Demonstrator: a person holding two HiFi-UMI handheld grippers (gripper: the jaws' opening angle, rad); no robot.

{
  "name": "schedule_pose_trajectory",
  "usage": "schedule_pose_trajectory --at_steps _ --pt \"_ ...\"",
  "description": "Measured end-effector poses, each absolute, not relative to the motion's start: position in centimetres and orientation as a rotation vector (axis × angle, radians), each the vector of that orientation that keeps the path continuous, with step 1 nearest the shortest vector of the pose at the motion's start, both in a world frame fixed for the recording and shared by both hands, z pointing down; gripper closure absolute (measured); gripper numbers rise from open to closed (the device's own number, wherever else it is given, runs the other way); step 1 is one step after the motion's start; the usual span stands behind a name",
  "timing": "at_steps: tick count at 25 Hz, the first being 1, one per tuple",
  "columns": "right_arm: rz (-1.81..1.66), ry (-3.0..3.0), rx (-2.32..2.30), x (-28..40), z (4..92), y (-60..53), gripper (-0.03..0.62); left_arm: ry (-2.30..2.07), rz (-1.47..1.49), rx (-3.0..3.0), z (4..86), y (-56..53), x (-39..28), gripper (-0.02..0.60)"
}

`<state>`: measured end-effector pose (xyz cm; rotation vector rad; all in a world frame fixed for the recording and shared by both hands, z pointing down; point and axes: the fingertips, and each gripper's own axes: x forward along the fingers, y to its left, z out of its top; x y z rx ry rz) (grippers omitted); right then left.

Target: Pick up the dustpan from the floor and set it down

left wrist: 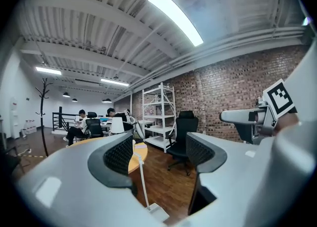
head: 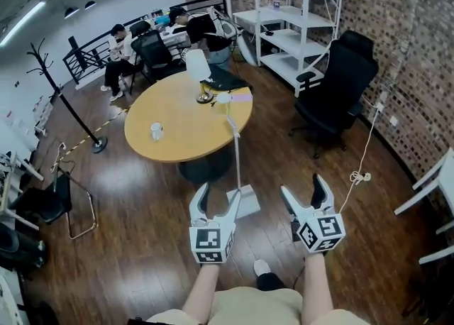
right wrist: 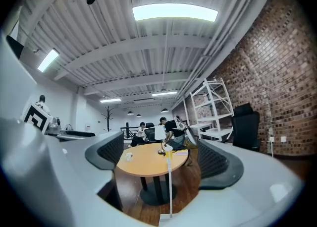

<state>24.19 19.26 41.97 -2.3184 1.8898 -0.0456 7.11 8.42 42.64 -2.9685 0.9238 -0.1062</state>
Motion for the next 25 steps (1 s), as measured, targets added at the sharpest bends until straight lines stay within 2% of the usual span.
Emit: schedule_pose_trajectory --at_steps 7,12,25 --pt "0.075 2.114 -2.132 25.6 39.5 10.3 0.135 1.219 -0.014 -2.847 40.8 2.7 7.1 0.264" --pt "0.124 2.222 -2.027 26.1 39.0 4.8 0.135 1.342 -0.049 -2.792 41.1 -0.6 7.3 0.264" --pt "0.15 2.501 -1.786 18.0 43.1 -12.1 0.146 1.571 -0.107 -2.725 44.0 -15.9 1.6 0.264"
